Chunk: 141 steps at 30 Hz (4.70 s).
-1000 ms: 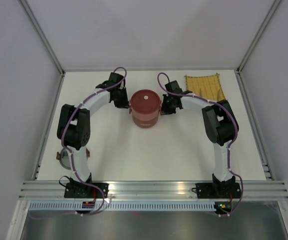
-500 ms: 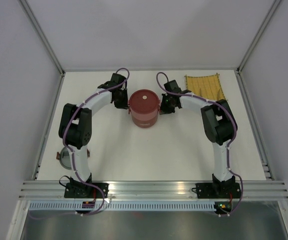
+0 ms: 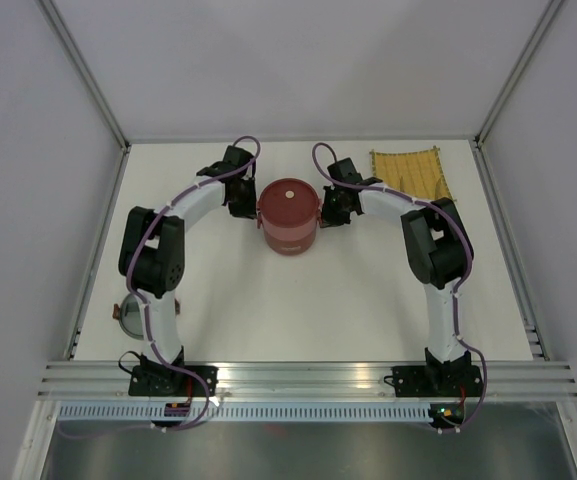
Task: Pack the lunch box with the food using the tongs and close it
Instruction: Adjust the packing box at the center of the board.
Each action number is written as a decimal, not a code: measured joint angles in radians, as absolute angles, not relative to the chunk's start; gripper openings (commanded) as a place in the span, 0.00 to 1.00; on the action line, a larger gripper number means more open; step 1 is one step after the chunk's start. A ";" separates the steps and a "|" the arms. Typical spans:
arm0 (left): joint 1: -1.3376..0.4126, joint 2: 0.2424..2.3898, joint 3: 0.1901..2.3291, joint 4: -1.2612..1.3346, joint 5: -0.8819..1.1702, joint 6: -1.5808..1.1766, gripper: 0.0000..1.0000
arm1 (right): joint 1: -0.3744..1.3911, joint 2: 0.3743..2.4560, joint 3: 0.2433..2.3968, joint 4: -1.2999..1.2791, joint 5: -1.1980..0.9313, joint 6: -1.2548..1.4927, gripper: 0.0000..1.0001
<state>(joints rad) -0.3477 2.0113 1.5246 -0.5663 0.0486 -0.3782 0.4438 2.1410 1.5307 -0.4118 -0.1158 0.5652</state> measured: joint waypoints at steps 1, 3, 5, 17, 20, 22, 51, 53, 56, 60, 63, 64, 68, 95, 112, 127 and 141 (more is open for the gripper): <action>-0.348 2.009 1.520 -0.563 0.048 -0.384 0.14 | 0.444 2.140 1.528 -0.408 -0.115 0.568 0.00; -0.348 2.000 1.504 -0.546 0.043 -0.397 0.14 | 0.444 2.135 1.520 -0.402 -0.107 0.576 0.00; -0.348 1.987 1.482 -0.525 0.036 -0.411 0.14 | 0.444 2.128 1.509 -0.394 -0.099 0.584 0.00; -0.348 1.921 1.377 -0.474 0.064 -0.449 0.14 | 0.415 2.052 1.452 -0.404 -0.089 0.574 0.01; -0.342 1.912 1.363 -0.480 0.063 -0.449 0.14 | 0.404 2.045 1.490 -0.432 -0.071 0.553 0.01; -0.337 1.903 1.356 -0.484 0.062 -0.448 0.14 | 0.400 2.040 1.511 -0.440 -0.057 0.542 0.01; -0.348 1.766 1.334 -0.513 0.134 -0.433 0.14 | 0.445 1.935 1.474 -0.419 -0.205 0.544 0.01; -0.350 1.774 1.334 -0.514 0.131 -0.432 0.14 | 0.448 1.935 1.465 -0.416 -0.200 0.546 0.01; -0.352 1.782 1.334 -0.520 0.124 -0.432 0.14 | 0.453 1.935 1.445 -0.403 -0.189 0.550 0.01; -0.358 1.782 1.334 -0.517 0.106 -0.434 0.14 | 0.464 1.935 1.419 -0.398 -0.146 0.554 0.00; -0.361 1.782 1.333 -0.516 0.101 -0.434 0.14 | 0.469 1.935 1.412 -0.400 -0.124 0.553 0.01; -0.361 1.782 1.333 -0.514 0.099 -0.434 0.14 | 0.470 1.935 1.409 -0.399 -0.121 0.554 0.00; -0.364 1.777 1.326 -0.500 0.094 -0.438 0.14 | 0.475 1.935 1.390 -0.397 -0.108 0.554 0.00; -0.378 1.753 1.302 -0.498 0.069 -0.443 0.14 | 0.403 1.839 1.211 -0.371 -0.223 0.572 0.00; -0.379 1.753 1.302 -0.498 0.070 -0.443 0.14 | 0.408 1.733 1.211 -0.368 -0.258 0.585 0.00; -0.379 1.753 1.302 -0.500 0.072 -0.443 0.14 | 0.474 1.732 1.216 -0.401 -0.202 0.591 0.01; -0.380 1.751 1.303 -0.514 0.063 -0.436 0.14 | 0.503 1.733 1.223 -0.395 -0.124 0.596 0.00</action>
